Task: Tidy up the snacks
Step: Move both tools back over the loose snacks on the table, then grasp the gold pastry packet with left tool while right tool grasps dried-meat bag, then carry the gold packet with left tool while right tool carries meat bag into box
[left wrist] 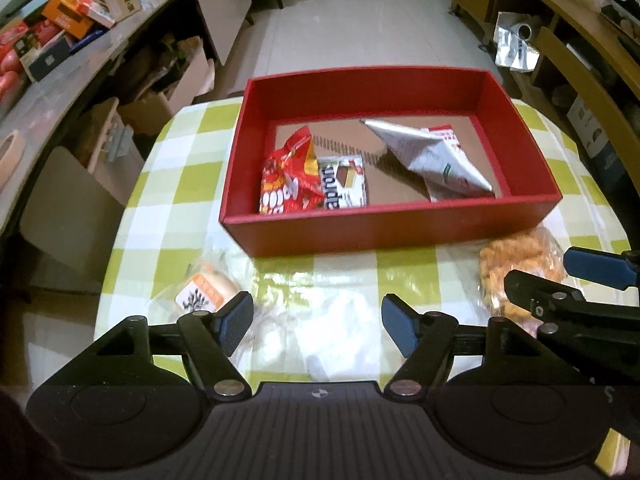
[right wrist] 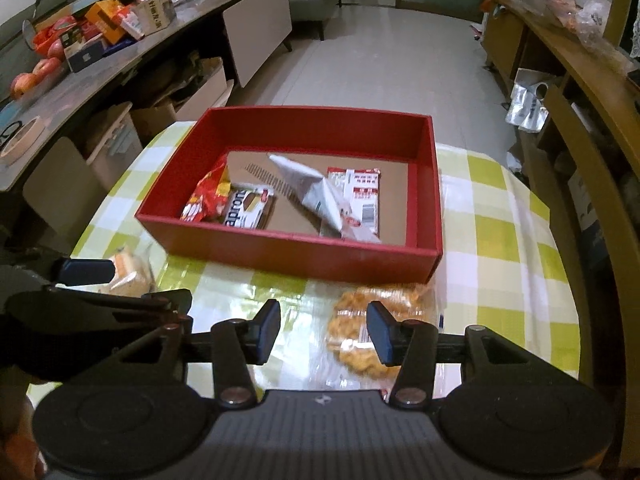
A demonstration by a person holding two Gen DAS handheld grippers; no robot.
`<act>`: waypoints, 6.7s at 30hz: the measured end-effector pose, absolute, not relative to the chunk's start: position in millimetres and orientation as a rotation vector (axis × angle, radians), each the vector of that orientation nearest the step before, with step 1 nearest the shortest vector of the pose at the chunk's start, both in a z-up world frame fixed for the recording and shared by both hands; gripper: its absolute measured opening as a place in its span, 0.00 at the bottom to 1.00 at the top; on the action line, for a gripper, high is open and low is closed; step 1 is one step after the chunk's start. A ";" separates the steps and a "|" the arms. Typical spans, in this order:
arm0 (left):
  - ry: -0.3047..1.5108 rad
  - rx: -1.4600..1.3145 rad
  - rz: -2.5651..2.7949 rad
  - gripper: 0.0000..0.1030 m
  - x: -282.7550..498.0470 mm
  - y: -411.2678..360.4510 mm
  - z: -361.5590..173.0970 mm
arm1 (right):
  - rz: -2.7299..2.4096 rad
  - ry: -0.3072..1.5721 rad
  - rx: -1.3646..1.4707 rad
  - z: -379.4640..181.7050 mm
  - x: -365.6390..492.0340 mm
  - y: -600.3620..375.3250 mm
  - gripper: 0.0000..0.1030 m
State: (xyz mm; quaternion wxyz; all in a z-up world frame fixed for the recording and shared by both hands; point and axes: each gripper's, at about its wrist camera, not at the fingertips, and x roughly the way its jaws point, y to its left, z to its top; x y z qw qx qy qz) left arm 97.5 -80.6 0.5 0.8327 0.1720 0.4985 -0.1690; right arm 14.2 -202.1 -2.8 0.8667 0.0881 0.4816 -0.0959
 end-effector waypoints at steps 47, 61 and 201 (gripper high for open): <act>1.325 0.267 -0.232 0.45 46.9 25.3 -53.1 | -0.091 1.194 0.215 -53.4 -71.4 -120.3 0.59; 1.318 0.211 -0.249 0.43 52.7 51.7 -45.2 | -0.238 1.227 0.334 -87.1 -37.7 -89.8 0.87; 1.224 0.146 -0.315 0.46 124.3 -67.2 -2.2 | -0.221 0.951 0.202 -4.6 13.4 -201.4 0.79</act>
